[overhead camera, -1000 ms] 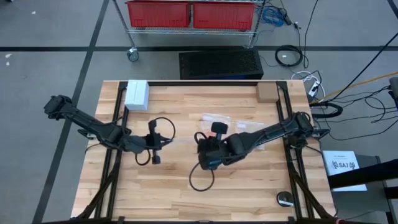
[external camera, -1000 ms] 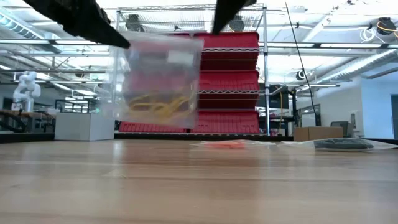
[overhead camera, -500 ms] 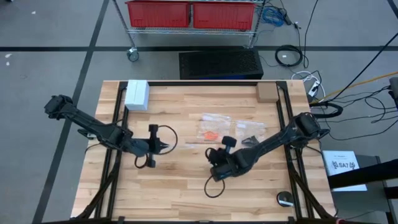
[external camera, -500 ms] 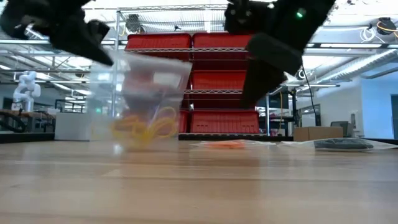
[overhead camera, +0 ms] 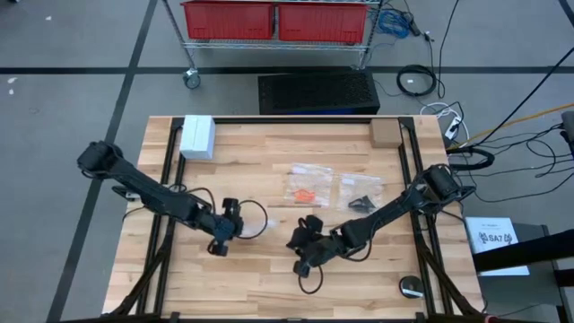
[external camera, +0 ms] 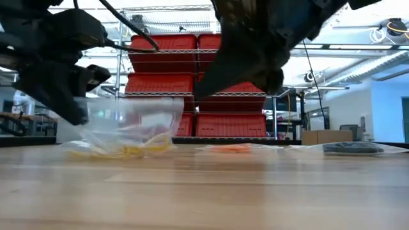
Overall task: Sort rubber bands
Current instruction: Close the transparent zip bag
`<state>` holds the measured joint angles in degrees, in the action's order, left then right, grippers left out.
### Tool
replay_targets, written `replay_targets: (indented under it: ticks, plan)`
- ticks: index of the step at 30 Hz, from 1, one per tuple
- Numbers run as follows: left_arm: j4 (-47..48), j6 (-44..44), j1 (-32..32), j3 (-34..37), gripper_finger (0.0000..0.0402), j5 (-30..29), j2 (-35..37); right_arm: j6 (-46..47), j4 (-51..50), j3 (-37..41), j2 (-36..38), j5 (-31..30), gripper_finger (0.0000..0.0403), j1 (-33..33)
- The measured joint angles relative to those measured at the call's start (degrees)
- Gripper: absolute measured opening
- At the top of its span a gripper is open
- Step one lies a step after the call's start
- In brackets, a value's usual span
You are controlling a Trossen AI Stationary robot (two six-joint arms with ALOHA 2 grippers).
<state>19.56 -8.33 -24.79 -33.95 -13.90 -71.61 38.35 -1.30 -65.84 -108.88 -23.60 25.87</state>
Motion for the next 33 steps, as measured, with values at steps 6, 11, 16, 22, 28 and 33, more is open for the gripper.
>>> replay_targets:
  ticks: [6,11,16,22,28,33]
  plan:
    - [-2.68,-4.21,-0.01,0.04,0.0089,5.07,-1.3,-1.36,3.37,-0.59,0.0,-0.24,0.0,-0.35]
    - [-3.59,-3.51,-0.01,-1.65,0.012,8.67,1.83,-1.27,3.67,-0.55,0.0,-0.33,0.001,-0.46]
    - [-2.88,4.15,-0.65,-4.48,0.0084,10.43,5.21,-1.37,3.5,-0.55,0.0,-0.33,0.0036,-0.72]
    - [-1.62,17.35,-2.16,-5.05,0.001,14.64,5.56,-1.44,3.46,-0.55,0.0,1.9,0.0051,-0.54]
    - [-0.36,17.85,-3.36,-5.05,0.0057,15.48,1.39,-1.1,3.84,-0.55,0.0,4.22,0.0053,-0.48]
    - [-0.72,16.35,-3.49,-5.05,0.011,15.59,-0.6,-3.3,4.61,-0.55,0.0,4.46,0.005,-2.34]
